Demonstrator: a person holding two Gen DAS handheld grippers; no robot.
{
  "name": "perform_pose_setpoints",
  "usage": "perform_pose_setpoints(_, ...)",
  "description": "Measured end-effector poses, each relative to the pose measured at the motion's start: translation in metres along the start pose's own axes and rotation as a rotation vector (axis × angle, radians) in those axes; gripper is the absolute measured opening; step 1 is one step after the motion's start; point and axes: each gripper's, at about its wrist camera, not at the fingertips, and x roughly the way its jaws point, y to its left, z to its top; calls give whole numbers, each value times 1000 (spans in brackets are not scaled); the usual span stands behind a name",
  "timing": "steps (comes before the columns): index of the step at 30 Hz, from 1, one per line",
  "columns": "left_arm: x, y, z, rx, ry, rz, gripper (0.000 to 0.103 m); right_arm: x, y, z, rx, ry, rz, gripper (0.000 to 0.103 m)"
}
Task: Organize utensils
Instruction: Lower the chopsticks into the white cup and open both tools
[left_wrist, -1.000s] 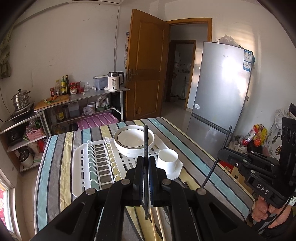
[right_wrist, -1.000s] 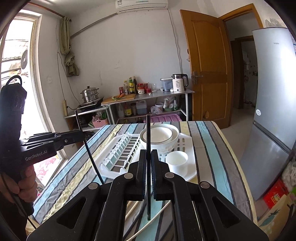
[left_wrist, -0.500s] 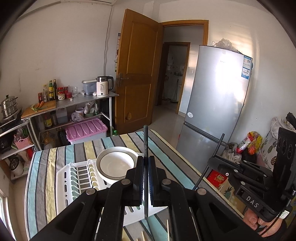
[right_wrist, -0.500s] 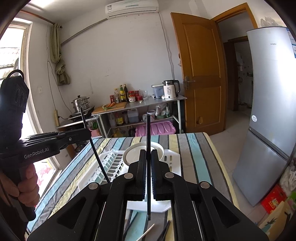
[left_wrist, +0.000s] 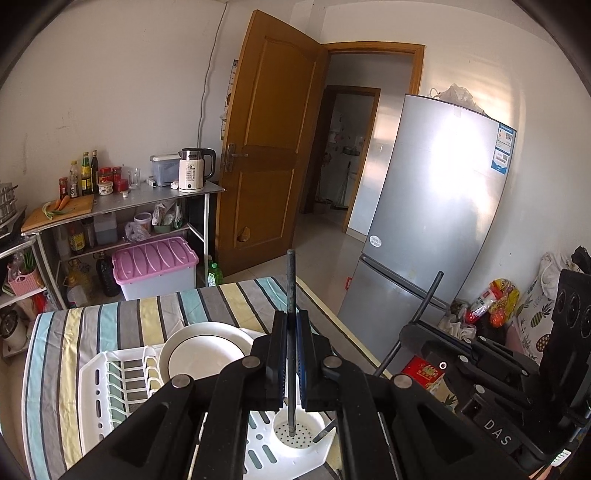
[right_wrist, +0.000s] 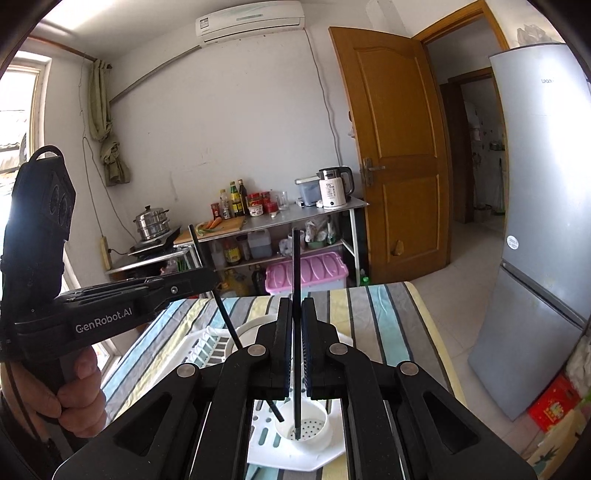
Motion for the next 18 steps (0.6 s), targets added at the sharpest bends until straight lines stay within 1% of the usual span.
perform_pose_setpoints(9, 54, 23, -24, -87, 66, -41, 4, 36, -15, -22, 48, 63, 6, 5)
perform_pose_setpoints(16, 77, 35, -41, -119, 104, -41, 4, 53, -20, -34, 70, 100, 11, 5)
perform_pose_setpoints(18, 78, 39, -44, -120, 99, -33, 4, 58, -21, -37, 75, 109, 7, 5)
